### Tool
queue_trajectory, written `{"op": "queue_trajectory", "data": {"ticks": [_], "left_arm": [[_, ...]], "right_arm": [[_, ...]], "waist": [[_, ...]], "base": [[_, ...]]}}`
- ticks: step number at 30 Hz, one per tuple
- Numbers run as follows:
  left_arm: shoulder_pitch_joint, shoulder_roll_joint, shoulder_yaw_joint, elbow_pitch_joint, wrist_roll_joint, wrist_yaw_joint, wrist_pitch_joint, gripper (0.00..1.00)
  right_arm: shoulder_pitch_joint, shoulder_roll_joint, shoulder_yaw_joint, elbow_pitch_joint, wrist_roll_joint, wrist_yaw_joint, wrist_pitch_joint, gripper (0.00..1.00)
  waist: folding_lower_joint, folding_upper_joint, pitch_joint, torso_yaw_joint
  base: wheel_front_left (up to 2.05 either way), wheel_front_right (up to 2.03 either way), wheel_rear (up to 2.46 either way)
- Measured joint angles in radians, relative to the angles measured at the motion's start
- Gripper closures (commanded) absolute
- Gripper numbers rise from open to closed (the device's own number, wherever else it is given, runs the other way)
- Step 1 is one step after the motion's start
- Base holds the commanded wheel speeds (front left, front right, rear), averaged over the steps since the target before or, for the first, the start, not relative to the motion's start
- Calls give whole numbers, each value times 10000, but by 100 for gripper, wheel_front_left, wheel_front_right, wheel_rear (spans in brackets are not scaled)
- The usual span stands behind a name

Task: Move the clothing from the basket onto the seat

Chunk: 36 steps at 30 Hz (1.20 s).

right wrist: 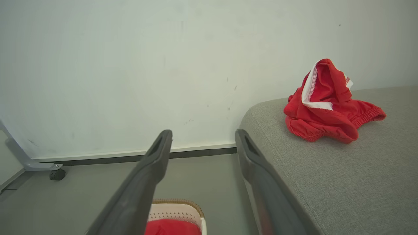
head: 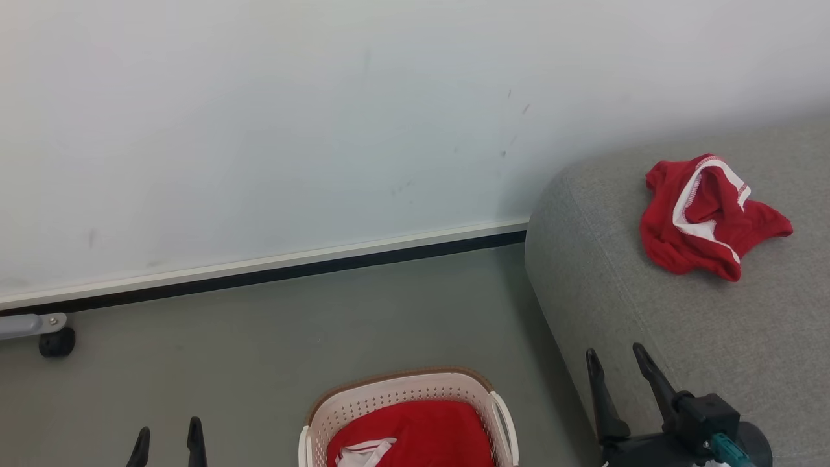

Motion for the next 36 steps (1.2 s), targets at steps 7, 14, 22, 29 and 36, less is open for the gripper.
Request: {"op": "queue_trajectory", "data": {"ticks": [7,14,22,29,36], "left_arm": [[194,-8,245,-153,2,52,0,0],[195,-42,345,-314,19,81,0,0],[195,-42,380,-372,81,81,-2,0],[194,-38,389,-372,98,81,-2,0],[194,-33,389,-372,107,73,-2,0]], "right_arm": [[314,2,-10,-364,-2,-13,0,0],[330,-6,-92,-623,-2,-88,0,0],[338,-6,-123,-805,-2,-100,0,0],[348,-13,-146,-851,-2,-146,0,0],[506,-15,-146,-918,-2,-173,0,0]], "waist": [[0,0,52,32],[0,0,109,57],[0,0,164,74],[0,0,166,85],[0,0,166,91]], "base": [[0,0,0],[0,0,0],[0,0,0],[0,0,0],[0,0,0]]}}
